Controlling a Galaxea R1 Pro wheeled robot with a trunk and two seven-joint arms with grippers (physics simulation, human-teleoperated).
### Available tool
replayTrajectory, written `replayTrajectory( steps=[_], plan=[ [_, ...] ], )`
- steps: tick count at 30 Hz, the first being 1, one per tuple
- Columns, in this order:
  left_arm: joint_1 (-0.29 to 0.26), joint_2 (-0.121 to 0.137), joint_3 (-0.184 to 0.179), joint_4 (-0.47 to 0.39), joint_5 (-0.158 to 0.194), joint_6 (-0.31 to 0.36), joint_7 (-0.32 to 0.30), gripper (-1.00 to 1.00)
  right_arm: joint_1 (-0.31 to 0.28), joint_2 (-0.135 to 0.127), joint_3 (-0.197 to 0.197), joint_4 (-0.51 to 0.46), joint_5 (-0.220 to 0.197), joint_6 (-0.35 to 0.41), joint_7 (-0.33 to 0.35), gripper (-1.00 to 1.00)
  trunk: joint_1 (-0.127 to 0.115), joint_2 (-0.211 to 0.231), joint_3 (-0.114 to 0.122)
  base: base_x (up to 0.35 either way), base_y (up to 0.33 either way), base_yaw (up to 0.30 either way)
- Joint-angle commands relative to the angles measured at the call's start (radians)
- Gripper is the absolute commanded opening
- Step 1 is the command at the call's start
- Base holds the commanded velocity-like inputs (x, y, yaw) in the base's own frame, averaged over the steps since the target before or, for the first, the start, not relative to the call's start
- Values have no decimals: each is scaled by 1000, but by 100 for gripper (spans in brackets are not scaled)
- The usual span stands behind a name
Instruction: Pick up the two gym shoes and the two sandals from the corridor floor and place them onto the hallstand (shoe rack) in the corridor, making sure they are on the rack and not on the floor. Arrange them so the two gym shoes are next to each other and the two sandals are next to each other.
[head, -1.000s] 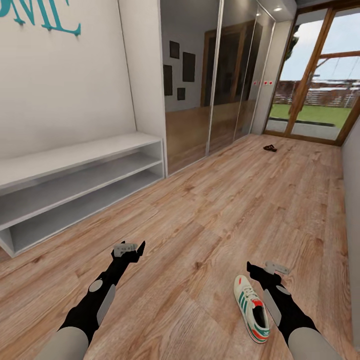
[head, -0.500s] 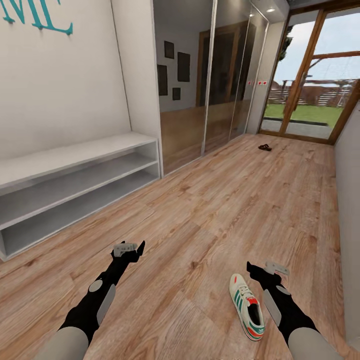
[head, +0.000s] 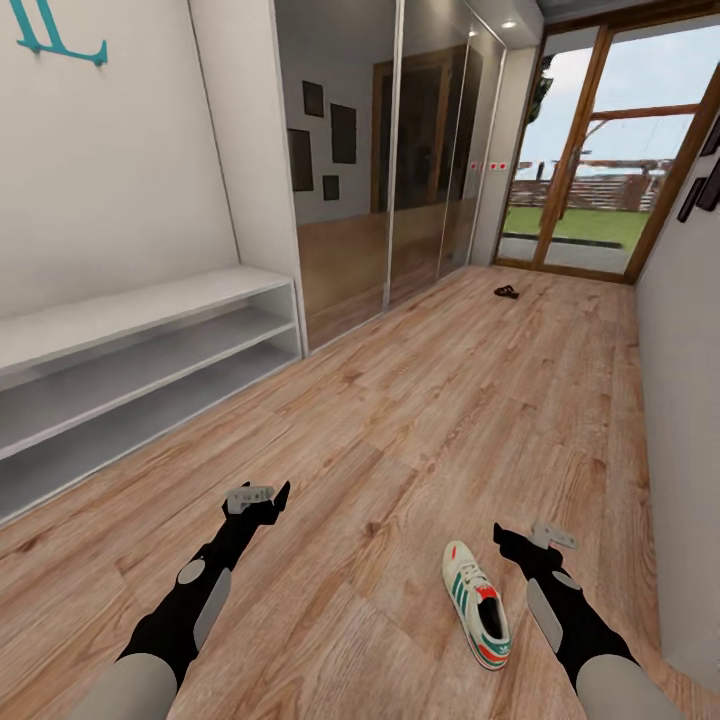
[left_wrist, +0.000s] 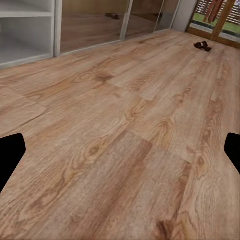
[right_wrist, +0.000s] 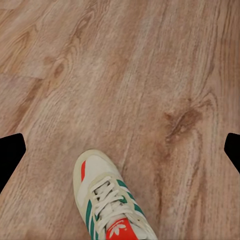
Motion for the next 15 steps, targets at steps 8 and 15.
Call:
replayTrajectory(
  steps=[8, 15],
  plan=[
    [-1, -2, 2, -6, 7, 15, -7, 100, 0, 0, 3, 2, -9, -1, 0, 100, 0, 0, -1, 0, 0, -1],
    [-19, -35, -1, -296, 0, 436, -6, 100, 0, -1, 6, 4, -8, -1, 3, 100, 0, 0, -1, 0, 0, 0]
  ],
)
